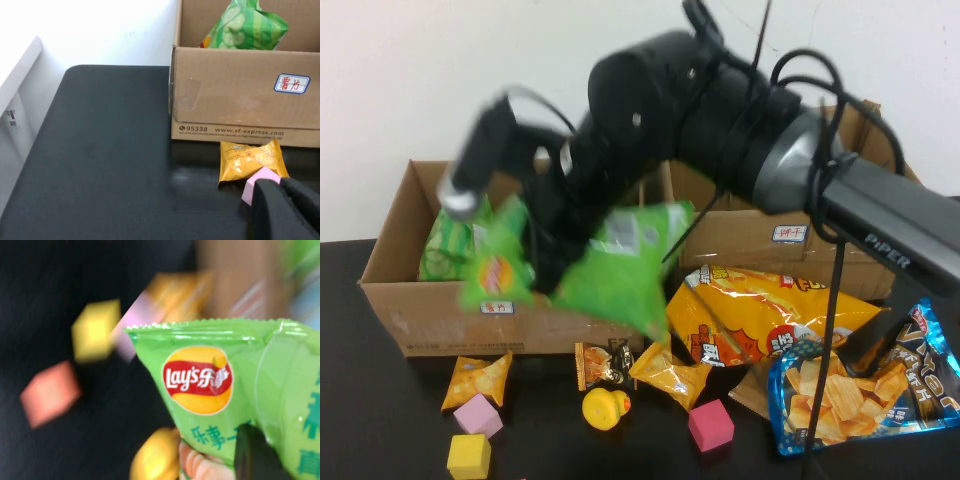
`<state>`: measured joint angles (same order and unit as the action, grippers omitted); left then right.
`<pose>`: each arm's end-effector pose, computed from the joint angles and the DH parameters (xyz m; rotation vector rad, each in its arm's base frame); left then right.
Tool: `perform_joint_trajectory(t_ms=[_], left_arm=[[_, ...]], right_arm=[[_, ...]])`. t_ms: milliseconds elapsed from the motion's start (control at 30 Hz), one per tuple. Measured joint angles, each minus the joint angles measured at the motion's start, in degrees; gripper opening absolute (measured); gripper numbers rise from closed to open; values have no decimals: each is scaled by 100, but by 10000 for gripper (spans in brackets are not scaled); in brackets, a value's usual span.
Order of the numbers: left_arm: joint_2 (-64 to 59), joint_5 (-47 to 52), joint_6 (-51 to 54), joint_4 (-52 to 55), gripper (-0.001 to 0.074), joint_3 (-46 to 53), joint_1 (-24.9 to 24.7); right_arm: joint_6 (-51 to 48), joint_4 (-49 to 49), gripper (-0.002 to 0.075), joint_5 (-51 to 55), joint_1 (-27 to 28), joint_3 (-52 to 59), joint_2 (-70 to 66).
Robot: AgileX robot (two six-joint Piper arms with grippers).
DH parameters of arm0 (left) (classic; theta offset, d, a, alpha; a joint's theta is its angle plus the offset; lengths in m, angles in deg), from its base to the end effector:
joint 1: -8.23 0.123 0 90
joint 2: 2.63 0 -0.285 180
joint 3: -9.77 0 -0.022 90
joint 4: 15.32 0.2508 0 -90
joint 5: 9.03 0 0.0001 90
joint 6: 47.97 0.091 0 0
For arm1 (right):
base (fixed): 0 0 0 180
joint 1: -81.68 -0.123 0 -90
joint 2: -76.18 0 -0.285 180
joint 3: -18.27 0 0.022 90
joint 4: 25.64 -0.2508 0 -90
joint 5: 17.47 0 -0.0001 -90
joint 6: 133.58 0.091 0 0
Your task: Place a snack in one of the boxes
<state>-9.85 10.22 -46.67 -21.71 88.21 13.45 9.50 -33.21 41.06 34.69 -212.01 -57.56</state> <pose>0.0537 0.0015 0.1764 -0.1329 1.8242 -0.0276 0.3333 0.3723 0.3082 -1.6315 1.8709 0.2440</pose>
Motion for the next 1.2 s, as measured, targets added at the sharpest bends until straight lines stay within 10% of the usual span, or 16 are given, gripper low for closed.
perform_joint_trajectory(t_ms=[467, 667, 800, 900, 1067, 1200], left_arm=[[0, 0, 0, 0, -3, 0, 0], [0, 0, 0, 0, -3, 0, 0], [0, 0, 0, -9, -3, 0, 0], [0, 0, 0, -9, -3, 0, 0], [0, 0, 0, -9, -3, 0, 0], [0, 0, 0, -9, -3, 0, 0]], right_arm=[[-36, 1, 191, -4436, 54, -159, -853], [-61, -351, 564, -4212, 271, -133, -1377], [-61, -266, 652, -3796, 346, -109, -1246], [-61, -28, 540, -3108, 346, -109, -822], [400, 480, 113, -1236, 336, -109, 244], [800, 756, 22, -144, 336, 303, 1063]])
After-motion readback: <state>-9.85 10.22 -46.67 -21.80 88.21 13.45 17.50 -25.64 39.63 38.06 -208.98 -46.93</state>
